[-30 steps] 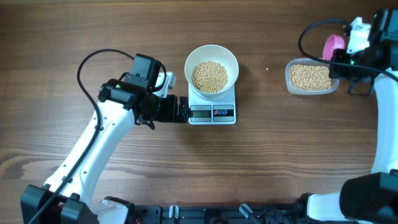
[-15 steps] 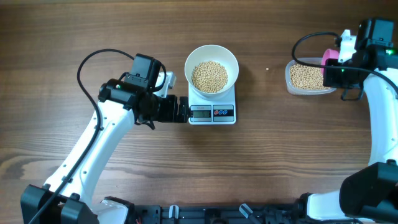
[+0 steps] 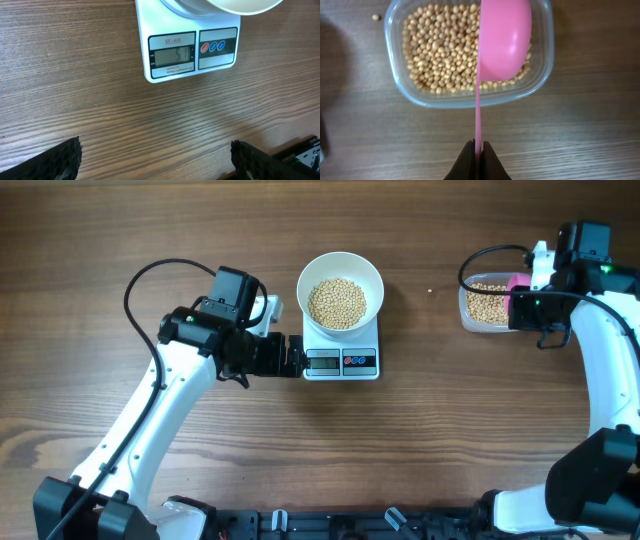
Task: Scoop item into bowl and weigh 150g on scale
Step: 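Carry the empty scoop right back to the soybean tub, then lower the scoop into the soybeans again with the right gripper, then drag the pink scoop through the soybeans to fill it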
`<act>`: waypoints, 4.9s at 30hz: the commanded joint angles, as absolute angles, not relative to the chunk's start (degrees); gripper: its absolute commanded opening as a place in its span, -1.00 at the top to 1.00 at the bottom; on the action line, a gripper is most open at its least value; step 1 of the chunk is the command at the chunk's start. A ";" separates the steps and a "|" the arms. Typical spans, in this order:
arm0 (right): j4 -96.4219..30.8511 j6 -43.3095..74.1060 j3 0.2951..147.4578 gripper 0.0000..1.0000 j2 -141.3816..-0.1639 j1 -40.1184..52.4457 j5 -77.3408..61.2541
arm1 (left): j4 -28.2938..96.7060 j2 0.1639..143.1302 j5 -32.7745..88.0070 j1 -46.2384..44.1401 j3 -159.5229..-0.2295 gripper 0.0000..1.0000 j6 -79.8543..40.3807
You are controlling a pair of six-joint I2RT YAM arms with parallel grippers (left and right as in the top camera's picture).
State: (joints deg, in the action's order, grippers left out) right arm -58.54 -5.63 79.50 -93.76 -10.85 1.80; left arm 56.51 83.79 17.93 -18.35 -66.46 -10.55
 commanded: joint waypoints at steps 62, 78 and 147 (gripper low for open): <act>-60.75 -8.84 75.64 0.92 -104.62 -25.69 -34.89 | 56.51 84.16 18.61 -18.15 -66.37 -1.00 -9.43; -56.75 -8.86 70.78 0.91 -104.71 -28.95 -49.41 | 56.51 84.16 18.61 -18.15 -66.37 -1.00 -9.43; -77.82 -34.59 70.81 0.91 -104.71 -44.77 -69.95 | 56.51 84.16 18.61 -18.15 -66.37 -1.00 -9.43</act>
